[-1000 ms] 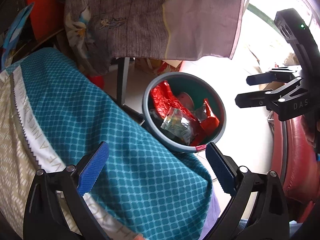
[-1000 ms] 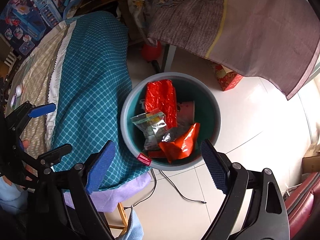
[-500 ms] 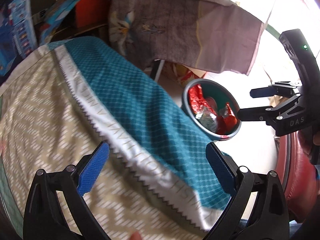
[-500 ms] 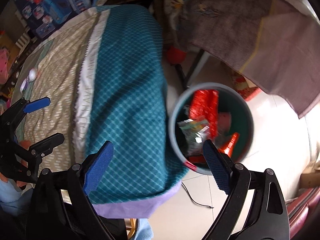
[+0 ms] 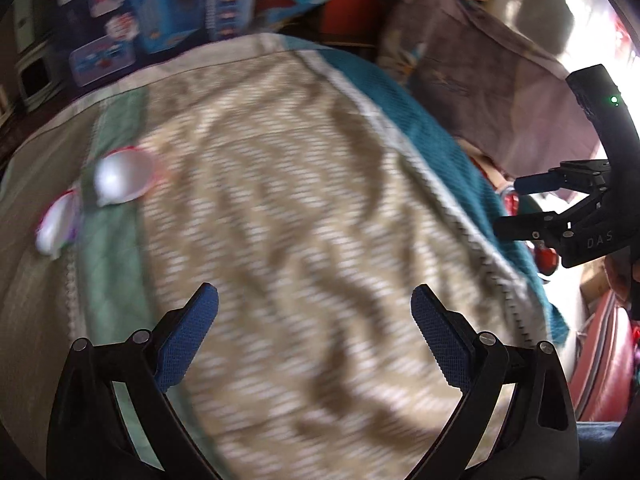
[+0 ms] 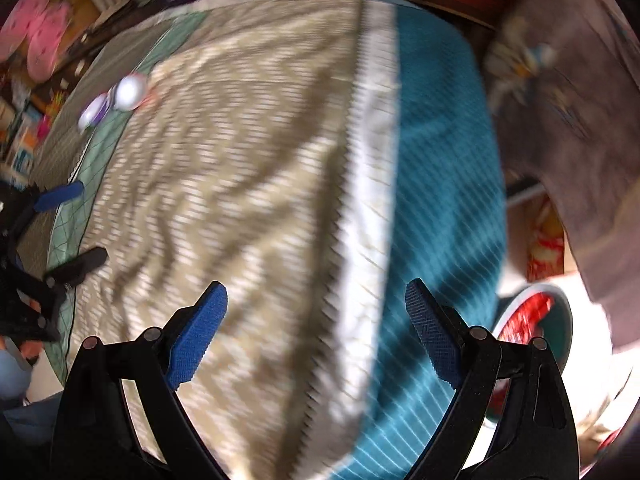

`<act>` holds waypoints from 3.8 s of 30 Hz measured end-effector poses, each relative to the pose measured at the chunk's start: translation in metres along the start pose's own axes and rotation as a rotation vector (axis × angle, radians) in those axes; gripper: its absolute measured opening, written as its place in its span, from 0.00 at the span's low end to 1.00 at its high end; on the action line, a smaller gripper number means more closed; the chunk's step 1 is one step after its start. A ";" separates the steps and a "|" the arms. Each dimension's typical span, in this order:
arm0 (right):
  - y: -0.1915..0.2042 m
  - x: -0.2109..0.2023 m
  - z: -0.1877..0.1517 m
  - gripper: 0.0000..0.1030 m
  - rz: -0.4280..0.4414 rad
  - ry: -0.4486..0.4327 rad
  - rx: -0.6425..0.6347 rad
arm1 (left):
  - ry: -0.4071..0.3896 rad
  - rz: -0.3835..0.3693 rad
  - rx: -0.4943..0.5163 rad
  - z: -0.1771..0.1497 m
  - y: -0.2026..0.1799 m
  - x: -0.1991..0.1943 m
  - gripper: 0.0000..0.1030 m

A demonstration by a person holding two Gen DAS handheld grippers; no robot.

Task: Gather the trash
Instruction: 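Move both tools back over the bed toward the two capsule halves, then grasp the white-red capsule half with the left gripper while the right gripper grasps the green-orange half, then carry both capsule halves over the teal bucket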

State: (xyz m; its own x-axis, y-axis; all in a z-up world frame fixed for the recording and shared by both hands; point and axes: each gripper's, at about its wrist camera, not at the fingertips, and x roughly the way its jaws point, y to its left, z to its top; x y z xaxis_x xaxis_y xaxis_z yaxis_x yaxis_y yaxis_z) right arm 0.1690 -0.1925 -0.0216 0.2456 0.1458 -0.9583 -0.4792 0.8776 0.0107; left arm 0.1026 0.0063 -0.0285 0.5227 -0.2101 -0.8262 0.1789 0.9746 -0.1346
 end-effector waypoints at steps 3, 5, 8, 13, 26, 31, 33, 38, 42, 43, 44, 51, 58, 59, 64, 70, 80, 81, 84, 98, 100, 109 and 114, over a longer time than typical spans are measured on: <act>0.036 0.010 0.026 0.84 -0.002 0.006 -0.078 | 0.000 0.044 -0.044 -0.006 0.049 -0.007 0.94; 0.061 0.018 0.045 0.84 0.002 0.007 -0.125 | -0.002 0.080 -0.082 -0.008 0.083 -0.013 0.94; 0.095 0.030 0.075 0.84 0.012 0.000 -0.194 | -0.013 0.117 -0.137 -0.012 0.128 -0.021 0.94; 0.150 0.052 0.121 0.84 0.023 -0.009 -0.297 | -0.002 0.166 -0.188 -0.019 0.188 -0.024 0.94; 0.229 0.102 0.188 0.84 0.044 -0.028 -0.451 | 0.008 0.154 -0.219 -0.016 0.243 -0.010 0.94; 0.235 0.117 0.197 0.84 0.051 -0.026 -0.455 | 0.013 0.144 -0.222 -0.017 0.247 -0.005 0.94; 0.236 0.122 0.198 0.78 0.053 -0.036 -0.455 | 0.016 0.141 -0.226 -0.015 0.250 -0.002 0.94; 0.232 0.123 0.202 0.21 0.103 -0.025 -0.424 | 0.018 0.133 -0.232 -0.008 0.253 0.006 0.94; 0.217 0.121 0.200 0.20 0.123 -0.003 -0.391 | 0.018 0.123 -0.214 0.002 0.248 0.014 0.94; 0.213 0.121 0.199 0.20 0.132 0.002 -0.380 | 0.018 0.121 -0.206 0.004 0.245 0.016 0.94; 0.209 0.120 0.197 0.20 0.143 0.012 -0.368 | 0.018 0.120 -0.200 0.007 0.243 0.017 0.94; 0.192 0.113 0.188 0.12 0.153 0.028 -0.361 | 0.023 0.099 -0.177 0.026 0.238 0.027 0.80; 0.168 0.112 0.184 0.12 0.157 0.034 -0.298 | 0.068 0.161 -0.105 0.037 0.226 0.045 0.51; 0.165 0.112 0.182 0.12 0.155 0.033 -0.292 | 0.065 0.163 -0.101 0.036 0.224 0.044 0.51; 0.140 0.102 0.163 0.12 0.142 0.032 -0.257 | 0.067 0.132 -0.079 0.034 0.206 0.042 0.51; 0.098 0.081 0.127 0.12 0.131 0.025 -0.172 | 0.078 0.082 -0.024 0.035 0.164 0.049 0.51; 0.005 0.025 0.043 0.12 0.119 -0.035 0.022 | 0.070 -0.046 0.136 0.048 0.042 0.054 0.51; -0.007 0.020 0.033 0.12 0.119 -0.041 0.047 | 0.067 -0.059 0.147 0.049 0.029 0.054 0.51; -0.034 0.007 0.009 0.12 0.104 -0.064 0.100 | 0.063 -0.088 0.184 0.052 -0.012 0.054 0.51; -0.169 -0.043 -0.126 0.12 0.079 -0.154 0.359 | 0.096 -0.213 0.368 0.055 -0.196 0.066 0.51; -0.188 -0.050 -0.147 0.12 0.064 -0.163 0.392 | 0.104 -0.230 0.400 0.056 -0.223 0.070 0.51; -0.266 -0.060 -0.226 0.12 0.016 -0.161 0.537 | 0.158 -0.298 0.545 0.049 -0.335 0.097 0.51; -0.292 -0.056 -0.246 0.12 0.012 -0.144 0.571 | 0.189 -0.322 0.576 0.047 -0.371 0.118 0.51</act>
State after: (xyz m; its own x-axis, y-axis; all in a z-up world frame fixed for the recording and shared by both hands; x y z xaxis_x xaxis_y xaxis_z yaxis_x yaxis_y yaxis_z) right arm 0.0880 -0.5689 -0.0414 0.3741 0.1832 -0.9091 0.0370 0.9766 0.2120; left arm 0.1371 -0.3836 -0.0505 0.2237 -0.4145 -0.8821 0.7433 0.6579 -0.1206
